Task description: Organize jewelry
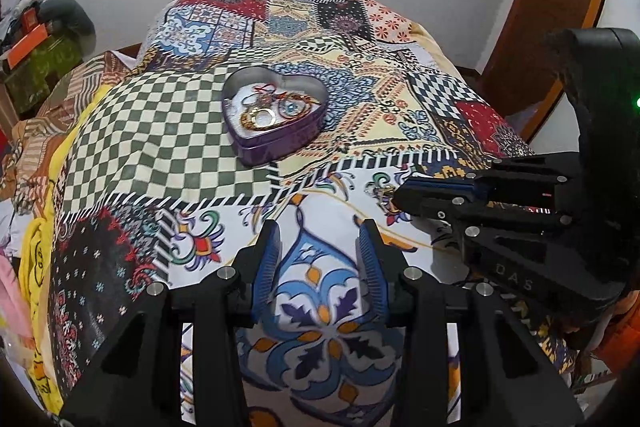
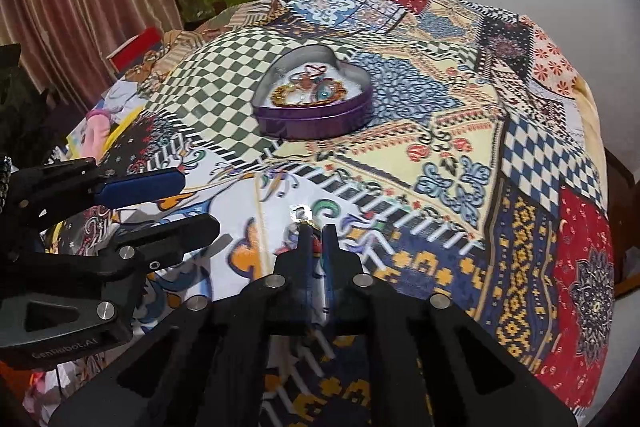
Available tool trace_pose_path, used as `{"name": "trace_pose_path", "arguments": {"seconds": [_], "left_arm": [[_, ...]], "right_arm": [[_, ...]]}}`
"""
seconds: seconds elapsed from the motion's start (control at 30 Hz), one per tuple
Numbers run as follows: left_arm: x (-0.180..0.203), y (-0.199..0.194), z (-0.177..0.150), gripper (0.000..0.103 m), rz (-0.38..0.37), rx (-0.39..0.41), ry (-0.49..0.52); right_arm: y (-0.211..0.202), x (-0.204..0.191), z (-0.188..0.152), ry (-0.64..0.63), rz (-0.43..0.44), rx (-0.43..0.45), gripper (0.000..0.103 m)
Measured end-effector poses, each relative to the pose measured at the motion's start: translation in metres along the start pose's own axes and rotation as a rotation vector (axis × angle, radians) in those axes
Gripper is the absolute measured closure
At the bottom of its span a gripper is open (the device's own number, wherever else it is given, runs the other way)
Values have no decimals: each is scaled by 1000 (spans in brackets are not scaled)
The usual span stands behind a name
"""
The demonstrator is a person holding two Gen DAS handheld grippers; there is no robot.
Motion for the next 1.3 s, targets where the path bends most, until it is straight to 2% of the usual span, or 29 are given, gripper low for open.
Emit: {"name": "trace_pose_path", "arguments": {"seconds": [0.13,0.2,0.27,0.4,0.43,0.5,0.53,0.57,0.77,0.93,1.0,1.23,1.27,1.3], "left_arm": [[9,9,5,64,-11,-9,23],[15,15,8,72,-18,-22,39],[18,20,9,72,-12,-27,52],[17,22,10,72,5,-20,46],[15,19,9,72,13,-14,40],[11,14,8,72,36,-5,38],[8,11,7,72,47,-2,40],[5,8,6,72,59,0,42],[-16,-6,-5,72,92,-2,28],[-22,-6,-8,72,83,3,7],[-20,-4,-8,72,77,6,9],[-7,-1,-4,72,48,6,35],[-5,0,-3,72,43,6,38],[-3,0,-2,72,36,6,40]], "right_arm": [[-3,16,-2,33,-12,17,99],[-5,25,-2,52,-14,23,99],[-7,31,-2,65,-8,28,99],[-7,33,-1,74,64,-12,97],[-6,29,-1,70,91,-24,95],[-6,22,1,55,102,-20,83],[-6,18,3,44,93,-6,73],[-6,15,4,33,84,3,69],[6,-6,10,-36,95,-30,69],[8,-15,6,-118,31,-16,70],[8,-17,5,-142,18,-11,87],[4,-10,8,-118,-23,4,89],[3,-7,8,-109,-26,4,97],[1,-3,9,-95,-26,9,98]]}}
Point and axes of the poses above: each gripper's, at about its wrist camera, not at the fingertips, and y roughly the way its jaws point, x to its right, z to its top, the point moved 4 cm from there along y, roughly the way its jaws point, and after that the axes turned 12 degrees about -z, right-handed, at the moved point
